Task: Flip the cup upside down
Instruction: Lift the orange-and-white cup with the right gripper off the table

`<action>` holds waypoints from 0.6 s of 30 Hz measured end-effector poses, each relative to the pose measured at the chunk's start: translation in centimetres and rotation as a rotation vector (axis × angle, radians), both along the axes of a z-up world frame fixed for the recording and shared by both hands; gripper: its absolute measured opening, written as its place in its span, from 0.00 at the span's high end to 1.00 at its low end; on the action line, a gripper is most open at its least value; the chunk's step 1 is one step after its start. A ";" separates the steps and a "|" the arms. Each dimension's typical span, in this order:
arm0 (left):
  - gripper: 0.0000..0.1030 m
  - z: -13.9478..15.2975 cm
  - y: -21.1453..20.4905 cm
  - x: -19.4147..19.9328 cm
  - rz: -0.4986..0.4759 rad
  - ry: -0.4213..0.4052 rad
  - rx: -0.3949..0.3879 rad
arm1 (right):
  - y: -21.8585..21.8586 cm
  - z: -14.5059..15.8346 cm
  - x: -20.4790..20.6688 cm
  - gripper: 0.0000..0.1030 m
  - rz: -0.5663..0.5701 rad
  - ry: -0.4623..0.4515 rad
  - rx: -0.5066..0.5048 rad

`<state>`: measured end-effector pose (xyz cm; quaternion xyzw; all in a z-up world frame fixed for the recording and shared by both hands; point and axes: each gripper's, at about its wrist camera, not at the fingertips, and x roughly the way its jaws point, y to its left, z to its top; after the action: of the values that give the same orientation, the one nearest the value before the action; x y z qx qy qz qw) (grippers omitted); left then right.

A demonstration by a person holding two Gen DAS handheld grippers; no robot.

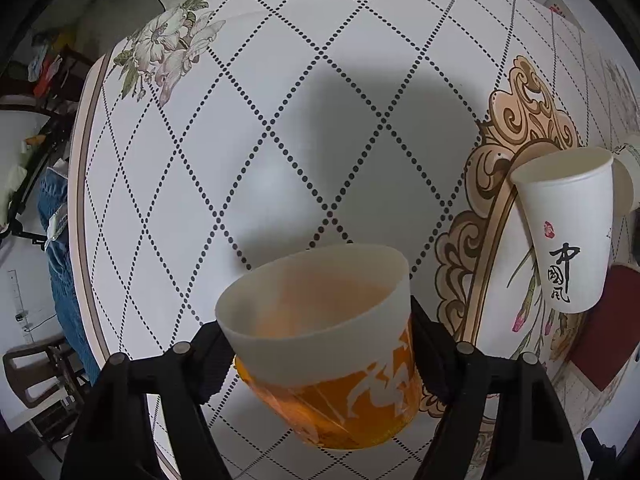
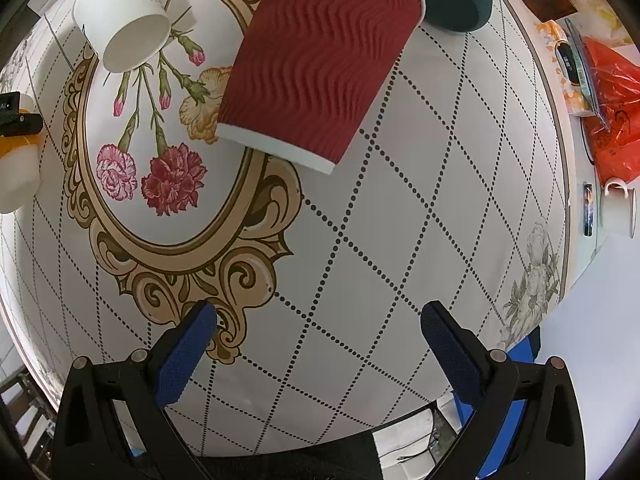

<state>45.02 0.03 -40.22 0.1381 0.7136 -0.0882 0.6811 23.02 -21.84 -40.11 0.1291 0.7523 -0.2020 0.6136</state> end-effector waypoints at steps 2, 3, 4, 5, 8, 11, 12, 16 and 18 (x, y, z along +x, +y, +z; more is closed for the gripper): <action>0.27 0.5 0.4 -0.2 0.001 -0.005 -0.003 | 0.0 0.3 -0.3 0.00 -0.004 -0.004 0.003; 0.28 0.8 0.4 -0.3 0.000 -0.008 -0.005 | -0.2 0.5 -0.6 0.00 -0.004 -0.008 0.006; 0.28 1.2 0.5 -0.5 0.006 -0.005 -0.012 | -0.3 0.7 -0.9 0.00 -0.005 -0.011 0.007; 0.28 1.6 0.7 -0.7 0.016 0.001 -0.018 | -0.5 0.9 -1.1 0.00 -0.004 -0.014 0.007; 0.28 3.2 1.6 -1.6 0.044 0.015 -0.045 | -1.1 1.6 -2.1 0.00 -0.004 -0.030 0.014; 0.28 4.8 2.1 -2.9 0.057 0.029 -0.070 | -1.8 2.6 -3.3 0.00 -0.002 -0.048 0.020; 0.28 5.4 2.5 -3.9 0.057 0.030 -0.076 | -2.1 2.9 -3.7 0.00 0.001 -0.054 0.021; 0.28 7.8 2.6 -8.0 0.054 0.036 -0.102 | -3.0 4.1 -5.8 0.00 0.027 -0.075 0.034; 0.28 8.4 2.2 -10.1 0.055 0.044 -0.113 | -3.3 4.8 -7.0 0.00 0.050 -0.082 0.041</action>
<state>34.92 2.25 -31.77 0.0776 0.7258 -0.1127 0.6742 16.03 -25.18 -35.34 0.1307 0.7337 -0.1656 0.6459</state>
